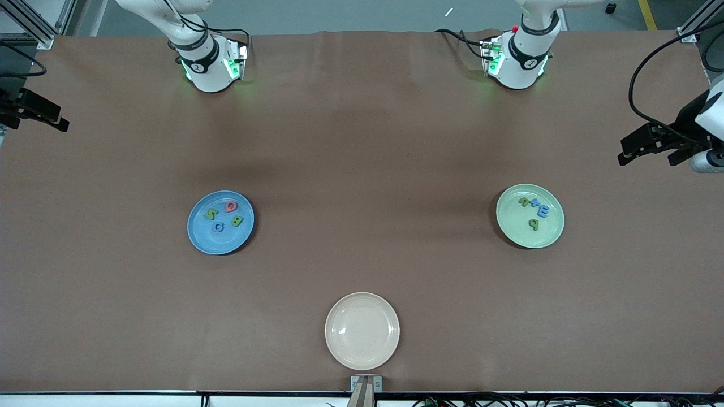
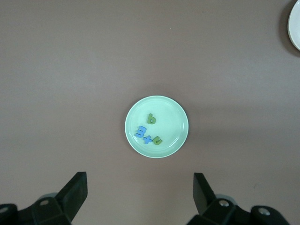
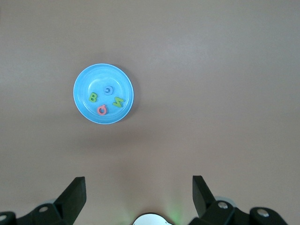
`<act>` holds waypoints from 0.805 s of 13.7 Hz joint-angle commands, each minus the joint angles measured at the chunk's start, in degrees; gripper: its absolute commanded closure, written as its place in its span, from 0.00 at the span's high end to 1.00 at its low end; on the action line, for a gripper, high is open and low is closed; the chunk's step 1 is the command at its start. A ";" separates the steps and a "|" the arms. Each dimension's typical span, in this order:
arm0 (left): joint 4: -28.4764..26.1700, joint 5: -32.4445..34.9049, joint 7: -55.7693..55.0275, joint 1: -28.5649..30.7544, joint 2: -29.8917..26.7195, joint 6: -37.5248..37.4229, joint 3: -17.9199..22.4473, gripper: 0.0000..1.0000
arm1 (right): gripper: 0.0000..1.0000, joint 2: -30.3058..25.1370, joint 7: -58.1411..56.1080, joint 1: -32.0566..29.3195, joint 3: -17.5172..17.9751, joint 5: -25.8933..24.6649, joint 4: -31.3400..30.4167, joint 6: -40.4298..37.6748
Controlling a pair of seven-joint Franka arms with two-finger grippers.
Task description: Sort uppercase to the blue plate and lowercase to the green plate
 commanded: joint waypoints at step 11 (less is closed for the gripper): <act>3.04 0.40 0.41 0.32 0.27 -1.08 0.06 1.00 | 1.00 -1.76 -2.04 0.62 0.19 -0.05 -2.53 1.89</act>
